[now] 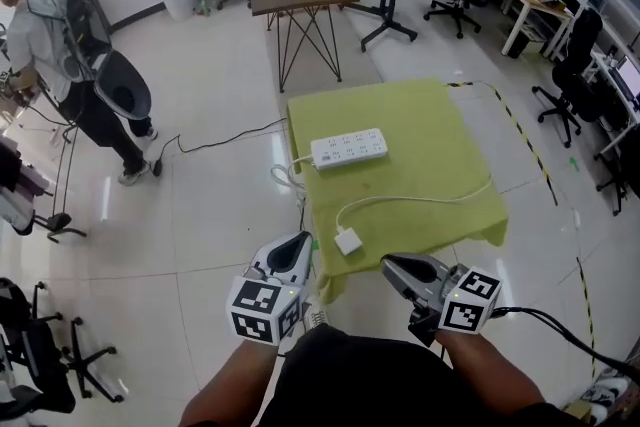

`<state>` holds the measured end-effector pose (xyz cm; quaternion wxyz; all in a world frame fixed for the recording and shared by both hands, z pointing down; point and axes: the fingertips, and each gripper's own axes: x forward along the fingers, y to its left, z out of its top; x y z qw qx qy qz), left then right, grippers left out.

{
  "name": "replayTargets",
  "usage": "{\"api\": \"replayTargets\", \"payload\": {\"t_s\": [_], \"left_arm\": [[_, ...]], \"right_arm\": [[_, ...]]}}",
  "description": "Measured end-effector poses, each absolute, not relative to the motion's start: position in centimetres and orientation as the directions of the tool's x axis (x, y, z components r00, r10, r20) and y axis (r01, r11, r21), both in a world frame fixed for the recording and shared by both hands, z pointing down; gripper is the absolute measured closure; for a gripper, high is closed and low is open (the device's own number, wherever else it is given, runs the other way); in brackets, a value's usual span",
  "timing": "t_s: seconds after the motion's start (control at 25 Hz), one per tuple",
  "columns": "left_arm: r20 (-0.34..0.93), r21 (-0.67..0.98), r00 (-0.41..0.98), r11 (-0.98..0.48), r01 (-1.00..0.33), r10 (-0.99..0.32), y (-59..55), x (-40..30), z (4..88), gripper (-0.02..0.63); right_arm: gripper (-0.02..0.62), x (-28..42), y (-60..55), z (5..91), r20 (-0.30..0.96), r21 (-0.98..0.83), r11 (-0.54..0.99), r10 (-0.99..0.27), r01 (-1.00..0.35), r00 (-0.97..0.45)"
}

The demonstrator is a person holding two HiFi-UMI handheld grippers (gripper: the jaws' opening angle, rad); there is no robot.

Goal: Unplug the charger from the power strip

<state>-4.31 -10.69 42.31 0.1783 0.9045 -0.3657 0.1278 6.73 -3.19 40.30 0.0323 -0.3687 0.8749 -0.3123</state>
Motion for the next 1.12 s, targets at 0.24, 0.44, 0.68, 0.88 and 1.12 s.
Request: {"api": "replayTargets", "payload": {"t_s": [0.24, 0.44, 0.68, 0.88, 1.12], "left_arm": [[0.353, 0.209, 0.656, -0.628, -0.750, -0.667, -5.0, -1.9, 41.7, 0.600], [0.359, 0.193, 0.631, -0.607, -0.771, -0.688, 1.1, -0.1, 41.7, 0.600], [0.375, 0.186, 0.587, -0.562, -0.806, -0.718, 7.1, 0.3, 42.4, 0.600], [0.390, 0.188, 0.572, -0.546, -0.817, -0.722, 9.5, 0.1, 42.1, 0.600], [0.383, 0.168, 0.573, -0.556, -0.814, -0.724, 10.0, 0.1, 41.1, 0.600]], "right_arm": [[0.594, 10.8, 4.4, 39.2, 0.244, -0.369, 0.571, -0.702, -0.733, -0.669], [0.594, 14.0, 9.9, 39.7, 0.276, -0.326, 0.551, -0.722, -0.768, -0.634], [0.595, 14.6, 14.4, 39.5, 0.257, -0.318, 0.596, -0.694, -0.737, -0.672], [0.595, 14.3, 15.5, 39.4, 0.257, -0.323, 0.613, -0.676, -0.721, -0.691], [0.595, 14.2, 15.6, 38.6, 0.245, -0.301, 0.622, -0.682, -0.723, -0.689]]}}
